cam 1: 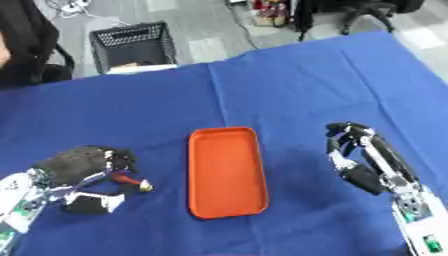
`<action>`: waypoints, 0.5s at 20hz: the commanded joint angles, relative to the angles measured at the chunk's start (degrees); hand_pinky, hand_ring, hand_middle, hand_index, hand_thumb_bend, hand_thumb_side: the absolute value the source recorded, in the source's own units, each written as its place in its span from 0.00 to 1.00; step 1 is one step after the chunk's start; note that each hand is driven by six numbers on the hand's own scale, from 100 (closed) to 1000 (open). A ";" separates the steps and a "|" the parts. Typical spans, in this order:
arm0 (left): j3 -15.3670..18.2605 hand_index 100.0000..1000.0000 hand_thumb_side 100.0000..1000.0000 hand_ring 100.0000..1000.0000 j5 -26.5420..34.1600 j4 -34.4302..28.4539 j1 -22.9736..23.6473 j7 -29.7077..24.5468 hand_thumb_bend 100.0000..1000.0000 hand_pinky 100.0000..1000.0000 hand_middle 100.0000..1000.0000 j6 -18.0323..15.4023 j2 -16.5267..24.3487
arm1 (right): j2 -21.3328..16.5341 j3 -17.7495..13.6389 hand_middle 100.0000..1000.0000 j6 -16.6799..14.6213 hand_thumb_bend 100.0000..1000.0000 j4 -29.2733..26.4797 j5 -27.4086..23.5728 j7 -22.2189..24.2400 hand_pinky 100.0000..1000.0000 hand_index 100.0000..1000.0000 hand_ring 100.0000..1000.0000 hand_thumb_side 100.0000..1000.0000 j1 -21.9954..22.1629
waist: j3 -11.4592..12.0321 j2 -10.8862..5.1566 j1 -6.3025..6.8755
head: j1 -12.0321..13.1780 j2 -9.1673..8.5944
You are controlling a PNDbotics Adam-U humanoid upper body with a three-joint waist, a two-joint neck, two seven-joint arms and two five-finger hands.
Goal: Pick up objects on the table and place them in the box.
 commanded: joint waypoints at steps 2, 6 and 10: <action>0.00 0.76 0.42 0.79 -1.46 -0.68 -0.51 0.79 0.10 0.70 0.80 -0.04 0.62 | -0.92 -0.12 0.66 -0.03 0.00 -0.63 -0.24 0.25 0.43 0.83 0.55 0.65 -0.16 | 0.01 -0.83 -0.07 | 0.38 -0.43; -0.15 0.75 0.37 0.79 -4.09 -1.26 -0.11 2.00 0.13 0.69 0.79 0.01 0.43 | -0.92 -0.12 0.66 -0.03 0.00 -0.65 -0.25 0.27 0.43 0.83 0.55 0.65 -0.20 | 0.02 -0.81 -0.08 | 0.36 -0.43; -0.38 0.75 0.36 0.79 -6.31 -1.05 0.24 3.10 0.14 0.69 0.79 -0.07 0.06 | -0.90 -0.13 0.66 -0.02 0.00 -0.66 -0.21 0.26 0.43 0.83 0.55 0.65 -0.20 | 0.04 -0.80 -0.09 | 0.35 -0.43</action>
